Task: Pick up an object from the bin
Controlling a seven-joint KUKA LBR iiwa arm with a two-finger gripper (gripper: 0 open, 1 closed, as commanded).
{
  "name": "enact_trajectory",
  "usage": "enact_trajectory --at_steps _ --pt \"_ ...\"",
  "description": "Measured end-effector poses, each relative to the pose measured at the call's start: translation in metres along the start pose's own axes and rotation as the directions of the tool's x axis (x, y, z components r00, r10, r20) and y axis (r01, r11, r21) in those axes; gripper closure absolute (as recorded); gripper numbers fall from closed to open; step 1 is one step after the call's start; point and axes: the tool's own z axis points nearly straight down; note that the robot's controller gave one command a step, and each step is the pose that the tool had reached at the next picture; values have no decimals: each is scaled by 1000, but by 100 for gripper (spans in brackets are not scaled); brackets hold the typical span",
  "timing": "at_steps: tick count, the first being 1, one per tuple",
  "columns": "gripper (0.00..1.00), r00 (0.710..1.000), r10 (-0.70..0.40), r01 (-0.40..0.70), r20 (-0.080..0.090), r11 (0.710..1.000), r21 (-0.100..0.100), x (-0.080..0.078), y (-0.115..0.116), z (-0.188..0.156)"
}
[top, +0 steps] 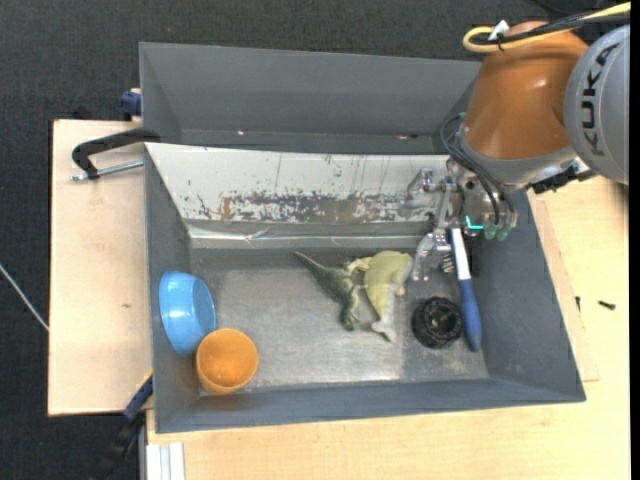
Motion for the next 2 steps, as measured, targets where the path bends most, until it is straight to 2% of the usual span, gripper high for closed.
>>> enact_trajectory --at_steps 1,2 --pt "0 999 -45 45 10 999 2 -7 -4 121" --pt "100 999 -46 46 18 999 3 -9 -4 118"
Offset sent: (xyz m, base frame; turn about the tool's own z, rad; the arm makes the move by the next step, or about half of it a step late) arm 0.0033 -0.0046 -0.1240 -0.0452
